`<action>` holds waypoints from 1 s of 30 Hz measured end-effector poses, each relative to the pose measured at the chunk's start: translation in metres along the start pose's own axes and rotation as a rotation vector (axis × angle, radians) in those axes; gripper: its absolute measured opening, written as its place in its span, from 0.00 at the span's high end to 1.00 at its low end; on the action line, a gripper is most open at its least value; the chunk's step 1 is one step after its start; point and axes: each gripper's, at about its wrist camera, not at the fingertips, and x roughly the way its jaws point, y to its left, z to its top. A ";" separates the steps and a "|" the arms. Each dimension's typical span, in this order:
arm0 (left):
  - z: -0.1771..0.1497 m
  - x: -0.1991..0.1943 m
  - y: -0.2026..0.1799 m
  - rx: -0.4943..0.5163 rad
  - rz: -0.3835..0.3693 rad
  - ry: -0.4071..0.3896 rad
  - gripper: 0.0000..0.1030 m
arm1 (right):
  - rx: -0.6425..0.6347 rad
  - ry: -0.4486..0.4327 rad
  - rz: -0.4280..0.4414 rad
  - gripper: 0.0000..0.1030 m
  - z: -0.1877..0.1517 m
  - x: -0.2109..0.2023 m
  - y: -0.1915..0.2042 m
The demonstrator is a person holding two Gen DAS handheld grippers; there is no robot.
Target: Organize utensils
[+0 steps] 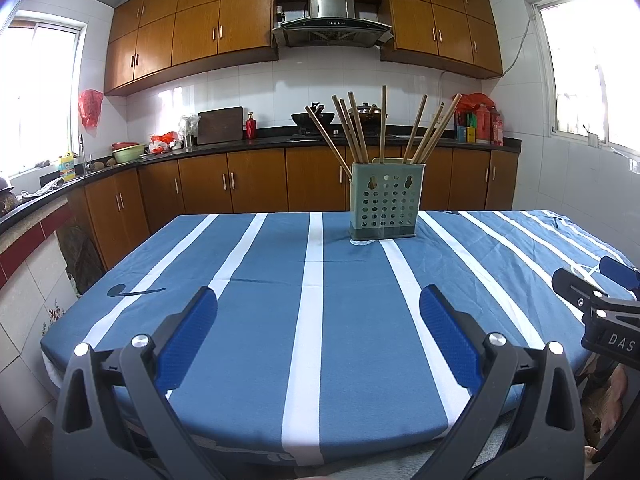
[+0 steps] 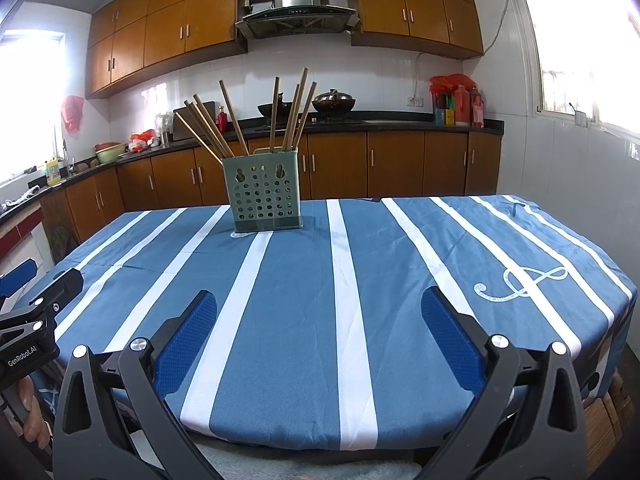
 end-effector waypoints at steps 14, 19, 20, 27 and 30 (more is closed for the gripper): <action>-0.006 0.001 0.000 -0.004 -0.003 0.008 0.04 | 0.004 0.005 0.002 0.02 -0.003 0.000 0.001; -0.006 0.001 0.001 -0.004 -0.004 0.010 0.04 | 0.005 0.005 0.002 0.02 -0.002 0.000 0.001; -0.007 0.001 0.001 -0.004 -0.004 0.010 0.04 | 0.005 0.005 0.002 0.02 -0.003 0.000 0.001; -0.006 0.002 0.002 -0.006 -0.004 0.012 0.04 | 0.006 0.007 0.002 0.02 -0.002 0.000 0.001; -0.008 0.002 0.001 -0.007 -0.004 0.014 0.04 | 0.007 0.010 0.003 0.02 -0.004 0.000 0.002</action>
